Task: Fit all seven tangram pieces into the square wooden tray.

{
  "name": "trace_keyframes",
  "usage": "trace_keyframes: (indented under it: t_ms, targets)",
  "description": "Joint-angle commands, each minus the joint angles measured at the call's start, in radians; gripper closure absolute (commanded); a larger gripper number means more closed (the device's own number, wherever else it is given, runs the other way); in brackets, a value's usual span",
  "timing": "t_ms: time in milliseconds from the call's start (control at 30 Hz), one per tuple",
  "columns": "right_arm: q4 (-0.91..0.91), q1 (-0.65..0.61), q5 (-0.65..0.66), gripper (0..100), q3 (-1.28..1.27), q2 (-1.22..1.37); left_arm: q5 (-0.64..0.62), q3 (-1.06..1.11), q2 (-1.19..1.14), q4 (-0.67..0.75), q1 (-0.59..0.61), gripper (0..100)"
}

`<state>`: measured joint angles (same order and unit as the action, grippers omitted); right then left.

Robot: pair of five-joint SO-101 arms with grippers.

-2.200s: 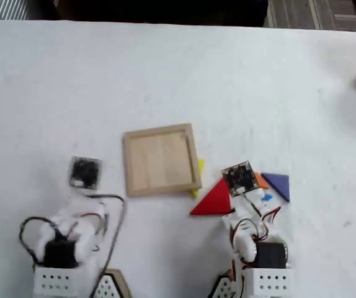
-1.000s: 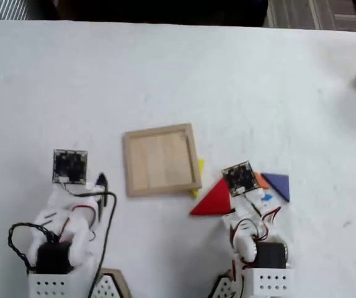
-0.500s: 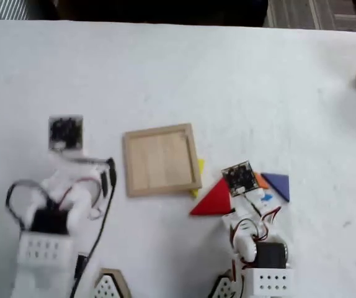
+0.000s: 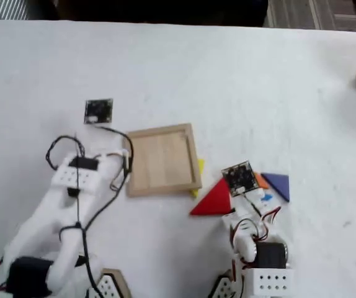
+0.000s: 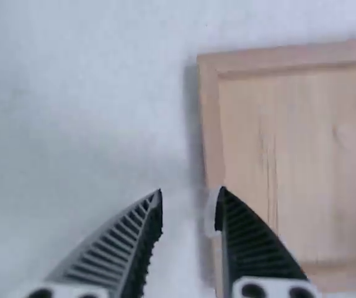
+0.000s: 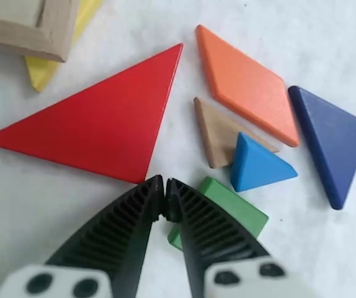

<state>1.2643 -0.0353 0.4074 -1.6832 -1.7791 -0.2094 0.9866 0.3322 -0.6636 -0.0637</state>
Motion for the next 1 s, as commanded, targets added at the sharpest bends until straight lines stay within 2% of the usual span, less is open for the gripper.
trace_keyframes:
  t_ms: [0, 167, 267, 433, 633, 800, 867, 967]
  targets:
    - [-0.001, 0.007, -0.003, 98.1, -0.008, -0.012, -0.008, -0.083, -0.053, 0.057, -0.012, 84]
    - [-0.001, 0.007, -0.003, 98.1, -0.008, -0.012, -0.011, -0.118, -0.107, 0.044, -0.044, 84]
    - [-0.001, 0.007, -0.003, 98.1, -0.008, -0.012, -0.014, -0.120, -0.116, 0.011, -0.073, 80]
    - [-0.001, 0.007, -0.003, 98.1, -0.008, -0.012, -0.107, -0.072, -0.119, 0.011, -0.056, 74]
    - [-0.001, 0.007, -0.005, 98.1, -0.008, -0.012, -0.114, -0.018, -0.119, 0.008, 0.002, 79]
    - [-0.001, 0.007, -0.005, 98.1, -0.008, -0.012, -0.106, -0.018, -0.119, 0.005, 0.008, 91]
    - [-0.001, 0.008, -0.005, 98.1, -0.008, -0.012, -0.060, -0.018, -0.119, 0.005, 0.005, 98]
    - [-0.001, 0.008, -0.005, 98.1, -0.008, -0.012, 0.003, -0.014, -0.116, -0.009, 0.005, 97]
